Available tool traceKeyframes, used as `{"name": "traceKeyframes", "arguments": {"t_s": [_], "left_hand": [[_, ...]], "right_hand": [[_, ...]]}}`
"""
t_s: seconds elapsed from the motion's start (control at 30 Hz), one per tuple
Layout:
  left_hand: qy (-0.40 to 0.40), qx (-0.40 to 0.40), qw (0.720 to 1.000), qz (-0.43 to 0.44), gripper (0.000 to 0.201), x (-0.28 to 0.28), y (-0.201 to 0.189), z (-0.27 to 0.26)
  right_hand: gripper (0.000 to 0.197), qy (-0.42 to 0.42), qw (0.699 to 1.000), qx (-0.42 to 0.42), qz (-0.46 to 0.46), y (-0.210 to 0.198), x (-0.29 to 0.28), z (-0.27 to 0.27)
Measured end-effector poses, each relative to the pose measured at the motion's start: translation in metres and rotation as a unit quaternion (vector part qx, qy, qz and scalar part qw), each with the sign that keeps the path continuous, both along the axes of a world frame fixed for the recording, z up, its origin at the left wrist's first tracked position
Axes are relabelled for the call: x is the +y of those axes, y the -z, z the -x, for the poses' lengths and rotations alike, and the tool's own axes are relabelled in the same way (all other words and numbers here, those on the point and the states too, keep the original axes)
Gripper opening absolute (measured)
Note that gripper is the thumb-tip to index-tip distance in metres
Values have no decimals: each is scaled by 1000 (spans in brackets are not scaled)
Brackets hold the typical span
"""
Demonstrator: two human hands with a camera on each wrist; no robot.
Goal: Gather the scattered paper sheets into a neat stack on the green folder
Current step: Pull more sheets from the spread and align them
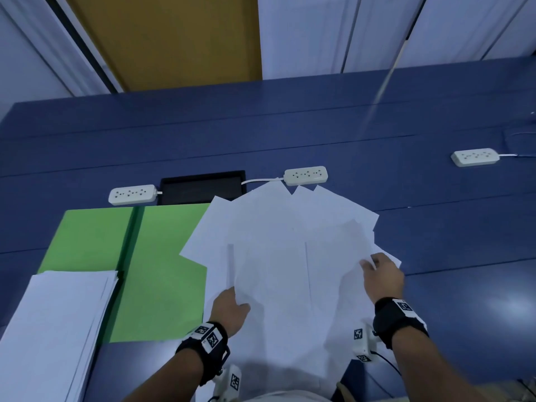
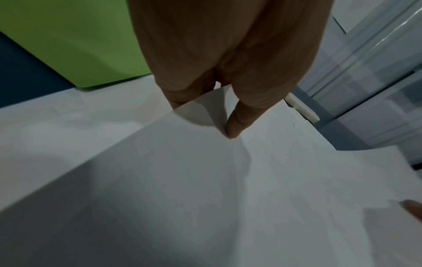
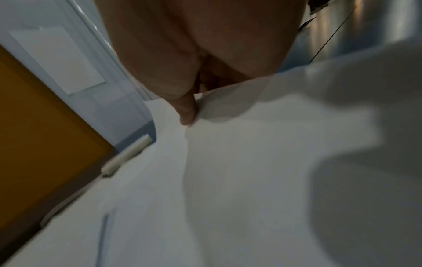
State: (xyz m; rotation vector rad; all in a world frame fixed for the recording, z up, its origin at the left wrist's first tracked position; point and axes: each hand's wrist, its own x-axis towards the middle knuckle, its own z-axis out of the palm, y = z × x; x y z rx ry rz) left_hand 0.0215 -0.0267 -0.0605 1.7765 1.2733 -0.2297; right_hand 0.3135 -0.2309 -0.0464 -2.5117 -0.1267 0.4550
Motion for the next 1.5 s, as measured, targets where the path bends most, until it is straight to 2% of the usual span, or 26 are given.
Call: {"name": "traceKeyframes", "arguments": {"t_s": [0.1,0.17,0.3,0.37,0.43,0.57,0.63,0.73,0.8,0.87,0.9,0.93,1.0,1.07,1.13,1.17,1.27,1.33,1.4,1.5], "left_hand": [[-44,-21,999,18,12,3,0,0],[-76,-40,996,31,9,3,1,1],[-110,-87,989,55,17,4,3,-5],[-125,-106,985,55,29,2,-3,-14],[-134,-121,981,66,44,-3,-10,-22],[-156,-166,965,127,46,-10,-21,-31],[-181,-177,951,179,50,-12,-22,-29],[-208,-178,930,246,69,-13,-26,-26],[-214,-184,921,269,76,-11,-28,-24],[-209,-183,918,283,79,-8,-26,-22],[-204,-180,919,286,80,-5,-23,-21],[-198,-176,920,288,78,-3,-19,-20],[-204,-178,921,280,71,0,-14,-20],[-223,-179,926,245,57,2,-9,-22],[-219,-171,946,166,36,4,-3,-23],[-205,-163,956,131,33,4,-1,-24],[-122,-146,981,26,47,7,-9,-25],[-60,-158,986,-17,38,12,-24,-24],[13,-186,982,-18,32,21,-40,-20],[73,-280,953,89,18,30,-76,-13]], "right_hand": [[19,9,997,-44,-67,-33,-5,-2],[21,-6,991,-75,-111,-65,-6,-2],[26,-105,975,-67,-183,-135,11,12],[27,-180,964,-41,-193,-151,26,31],[30,-251,948,-1,-197,-145,44,56],[34,-338,929,75,-130,-86,83,96],[36,-352,920,135,-110,-60,99,114],[40,-357,905,203,-109,-42,115,138],[39,-357,897,238,-105,-38,121,147],[28,-354,887,275,-112,-40,121,150],[19,-355,876,304,-119,-42,119,151],[18,-357,864,333,-126,-44,116,150],[33,-353,844,381,-137,-45,109,146],[40,-333,840,404,-145,-44,99,139],[41,-309,848,404,-150,-41,85,131],[38,-297,855,398,-150,-39,79,127],[22,-240,890,347,-172,-32,61,109],[21,-155,920,294,-206,-26,50,93],[43,-68,932,254,-249,-26,38,76],[83,-34,908,283,-307,-36,21,54]]}}
